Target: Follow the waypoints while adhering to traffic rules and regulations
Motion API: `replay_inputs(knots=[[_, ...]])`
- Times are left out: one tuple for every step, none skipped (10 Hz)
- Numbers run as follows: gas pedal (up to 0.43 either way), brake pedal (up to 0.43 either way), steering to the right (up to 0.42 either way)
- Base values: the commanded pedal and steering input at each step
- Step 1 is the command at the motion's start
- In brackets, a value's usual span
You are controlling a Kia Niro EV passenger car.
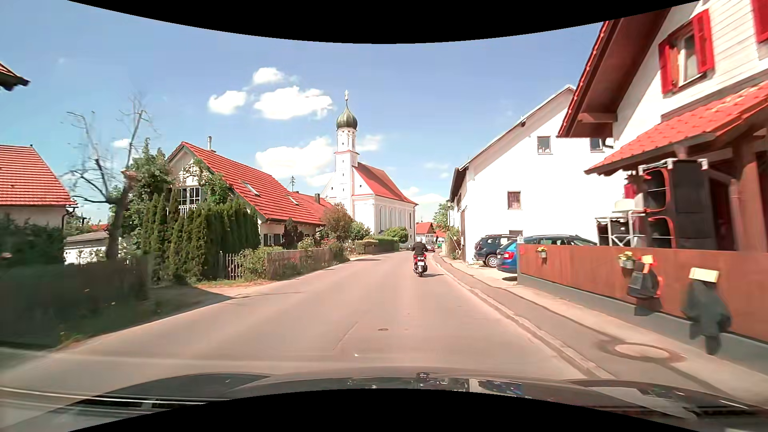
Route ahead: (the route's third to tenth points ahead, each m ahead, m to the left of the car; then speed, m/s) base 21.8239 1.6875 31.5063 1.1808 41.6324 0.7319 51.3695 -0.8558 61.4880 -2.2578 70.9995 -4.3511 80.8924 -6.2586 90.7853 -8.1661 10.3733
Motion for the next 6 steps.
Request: replay_inputs(knots=[[0.130,0.012,0.006],[0.130,0.012,0.006],[0.130,0.012,0.006],[0.130,0.012,0.006],[0.138,0.012,0.006],[0.138,0.012,0.006]])
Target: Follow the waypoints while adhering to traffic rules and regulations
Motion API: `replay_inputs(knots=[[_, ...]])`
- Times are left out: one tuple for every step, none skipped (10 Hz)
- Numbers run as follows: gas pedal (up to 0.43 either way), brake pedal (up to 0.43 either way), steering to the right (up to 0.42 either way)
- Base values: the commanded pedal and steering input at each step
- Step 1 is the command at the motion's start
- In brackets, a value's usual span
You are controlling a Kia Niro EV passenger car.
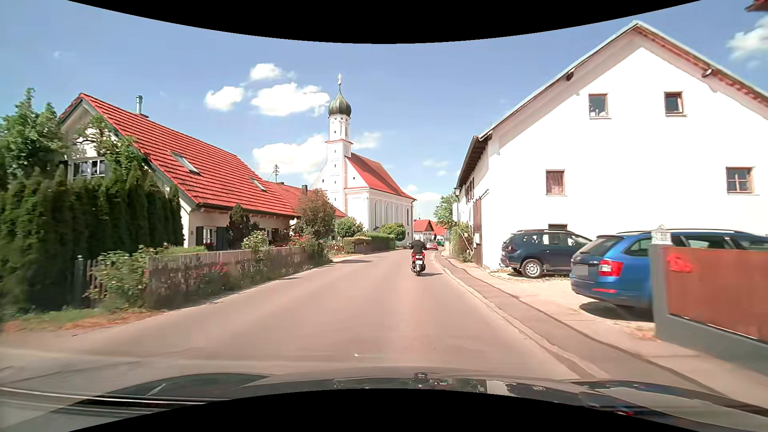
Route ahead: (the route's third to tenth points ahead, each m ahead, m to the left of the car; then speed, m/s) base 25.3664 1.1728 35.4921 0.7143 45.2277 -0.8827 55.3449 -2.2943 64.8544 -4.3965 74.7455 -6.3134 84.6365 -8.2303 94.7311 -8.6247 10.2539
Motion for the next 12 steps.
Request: replay_inputs(knots=[[0.138,0.012,0.006],[0.138,0.012,0.006],[0.138,0.012,0.006],[0.138,0.012,0.006],[0.138,0.012,0.007],[0.130,0.012,0.008],[0.098,0.012,0.008],[0.079,0.006,0.008],[0.079,0.012,0.008],[0.079,0.012,0.008],[0.079,0.012,0.008],[0.087,0.012,0.008]])
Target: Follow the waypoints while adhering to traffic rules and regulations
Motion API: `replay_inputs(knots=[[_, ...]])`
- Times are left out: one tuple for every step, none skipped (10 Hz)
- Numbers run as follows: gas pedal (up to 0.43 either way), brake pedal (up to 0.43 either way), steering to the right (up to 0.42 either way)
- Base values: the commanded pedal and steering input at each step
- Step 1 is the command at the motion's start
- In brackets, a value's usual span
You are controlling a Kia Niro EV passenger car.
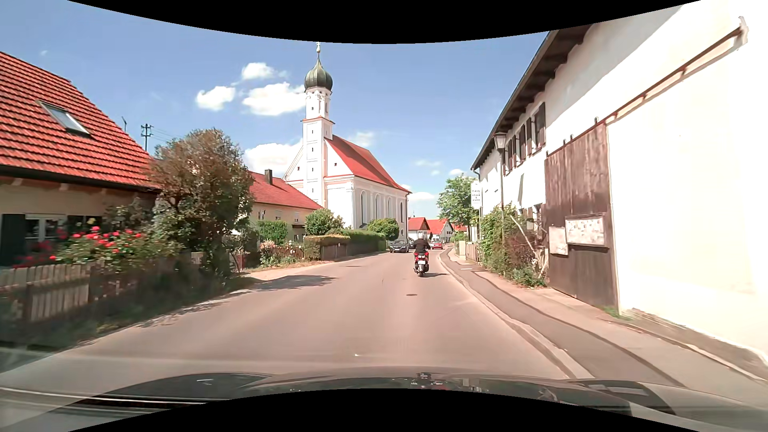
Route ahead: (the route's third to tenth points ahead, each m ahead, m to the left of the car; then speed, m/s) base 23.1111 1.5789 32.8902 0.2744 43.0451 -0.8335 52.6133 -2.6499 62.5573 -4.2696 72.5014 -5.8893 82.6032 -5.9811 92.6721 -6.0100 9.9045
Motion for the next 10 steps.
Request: replay_inputs(knots=[[0.087,0.012,0.008],[0.110,0.012,0.009],[0.130,0.012,0.010],[0.138,0.012,0.012],[0.138,0.012,0.016],[0.138,0.012,0.017],[0.138,0.012,0.017],[0.130,0.006,0.017],[0.087,0.012,0.016],[0.079,0.012,0.014]])
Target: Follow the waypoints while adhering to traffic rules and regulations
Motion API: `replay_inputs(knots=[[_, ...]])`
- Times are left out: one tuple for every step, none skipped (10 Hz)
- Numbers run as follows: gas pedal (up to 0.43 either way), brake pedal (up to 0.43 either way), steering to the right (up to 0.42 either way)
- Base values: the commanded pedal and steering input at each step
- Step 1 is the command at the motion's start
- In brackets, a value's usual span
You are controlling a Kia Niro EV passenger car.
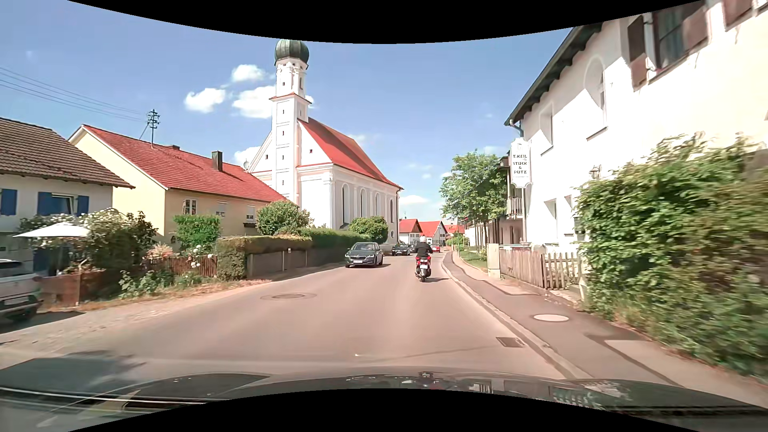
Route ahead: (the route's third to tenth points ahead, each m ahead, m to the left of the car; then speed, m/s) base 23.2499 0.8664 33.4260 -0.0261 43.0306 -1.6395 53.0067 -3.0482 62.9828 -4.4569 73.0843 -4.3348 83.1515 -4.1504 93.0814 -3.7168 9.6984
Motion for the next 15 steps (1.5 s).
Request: replay_inputs(knots=[[0.067,0.012,0.012],[0.067,0.012,0.012],[0.067,0.006,0.013],[0.067,0.012,0.012],[0.067,0.012,0.013],[0.067,0.012,0.014],[0.079,0.012,0.015],[0.079,0.012,0.016],[0.098,0.012,0.016],[0.098,0.012,0.016],[0.098,0.012,0.016],[0.110,0.006,0.016],[0.118,0.012,0.016],[0.130,0.012,0.016],[0.138,0.012,0.016]])
